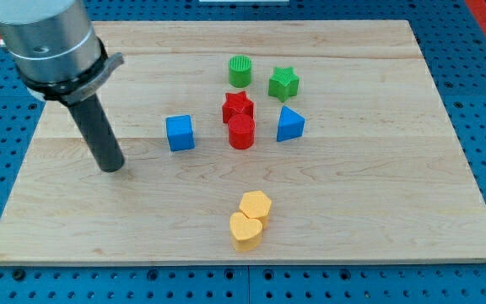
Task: Move blue cube towards top left
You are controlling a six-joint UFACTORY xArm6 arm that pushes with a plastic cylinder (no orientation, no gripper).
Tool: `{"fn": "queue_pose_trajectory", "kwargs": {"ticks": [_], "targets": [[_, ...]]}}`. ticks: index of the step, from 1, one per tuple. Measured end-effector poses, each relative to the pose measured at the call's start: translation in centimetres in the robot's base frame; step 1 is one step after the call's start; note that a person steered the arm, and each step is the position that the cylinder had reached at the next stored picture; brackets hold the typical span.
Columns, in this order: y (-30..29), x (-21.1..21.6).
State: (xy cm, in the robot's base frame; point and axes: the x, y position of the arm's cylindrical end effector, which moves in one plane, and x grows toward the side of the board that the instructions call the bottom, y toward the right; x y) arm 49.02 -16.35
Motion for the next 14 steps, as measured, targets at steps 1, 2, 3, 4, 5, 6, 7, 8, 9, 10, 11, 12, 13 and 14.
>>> {"fn": "queue_pose_trajectory", "kwargs": {"ticks": [1, 2, 3, 4, 5, 6, 7, 8, 9, 10, 11, 12, 13, 14], "targets": [[2.8, 0.0], [6.2, 0.0], [9.4, 0.0], [9.9, -0.8], [9.6, -1.5], [8.8, -2.3], [8.1, -3.1], [7.2, -4.0], [6.9, -5.2], [6.8, -6.5], [6.4, -7.9], [6.0, -9.2], [5.1, -10.5], [4.1, -11.6]]}}
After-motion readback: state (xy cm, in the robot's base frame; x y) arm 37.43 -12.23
